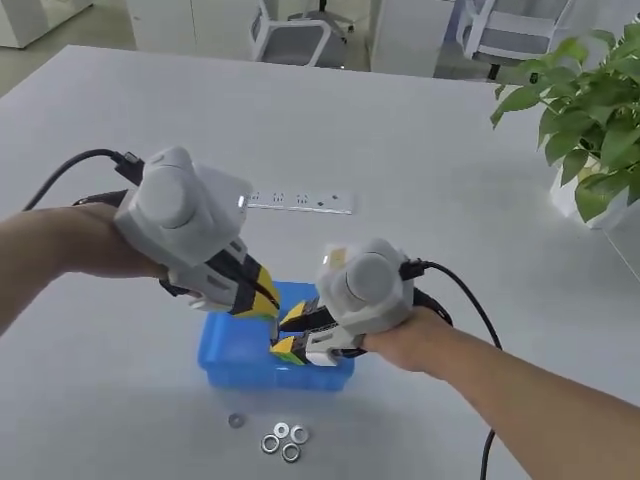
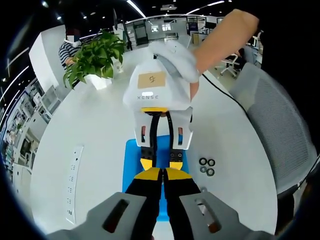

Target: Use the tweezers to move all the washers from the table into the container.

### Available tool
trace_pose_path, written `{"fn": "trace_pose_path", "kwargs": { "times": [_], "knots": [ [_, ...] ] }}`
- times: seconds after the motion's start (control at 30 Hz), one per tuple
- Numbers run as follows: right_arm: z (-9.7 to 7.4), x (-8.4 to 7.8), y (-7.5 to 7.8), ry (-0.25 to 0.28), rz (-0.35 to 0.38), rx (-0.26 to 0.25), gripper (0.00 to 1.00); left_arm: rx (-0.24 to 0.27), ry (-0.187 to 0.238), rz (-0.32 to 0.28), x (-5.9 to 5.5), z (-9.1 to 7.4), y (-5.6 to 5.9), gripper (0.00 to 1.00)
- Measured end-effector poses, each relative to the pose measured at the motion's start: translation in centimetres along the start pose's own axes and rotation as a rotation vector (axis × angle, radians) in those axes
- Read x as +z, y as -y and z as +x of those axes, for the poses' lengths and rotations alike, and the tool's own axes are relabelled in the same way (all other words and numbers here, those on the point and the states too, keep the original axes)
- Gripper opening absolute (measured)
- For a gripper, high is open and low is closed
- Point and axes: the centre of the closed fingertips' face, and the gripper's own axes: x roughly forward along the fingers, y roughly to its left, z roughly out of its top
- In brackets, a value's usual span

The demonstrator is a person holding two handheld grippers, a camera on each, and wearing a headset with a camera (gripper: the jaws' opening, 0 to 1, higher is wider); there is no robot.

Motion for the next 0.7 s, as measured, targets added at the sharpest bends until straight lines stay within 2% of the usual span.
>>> {"fn": "trace_pose_path", "kwargs": {
  "times": [0.27, 0.4, 0.7],
  "knots": [
    [-0.8, 0.3, 0.0, 0.0, -0.004, -0.019, 0.27, -0.002, -0.005, -0.002, -0.1, -0.1, 0.0, 0.05],
    [-1.5, 0.4, 0.1, 0.004, -0.001, -0.034, 0.29, -0.002, -0.012, 0.003, -0.2, -0.2, 0.0, 0.05],
    [-3.5, 0.4, 0.2, 0.014, 0.023, -0.078, 0.4, -0.003, -0.041, 0.019, -0.5, -0.4, 0.0, 0.05]
  ]
}}
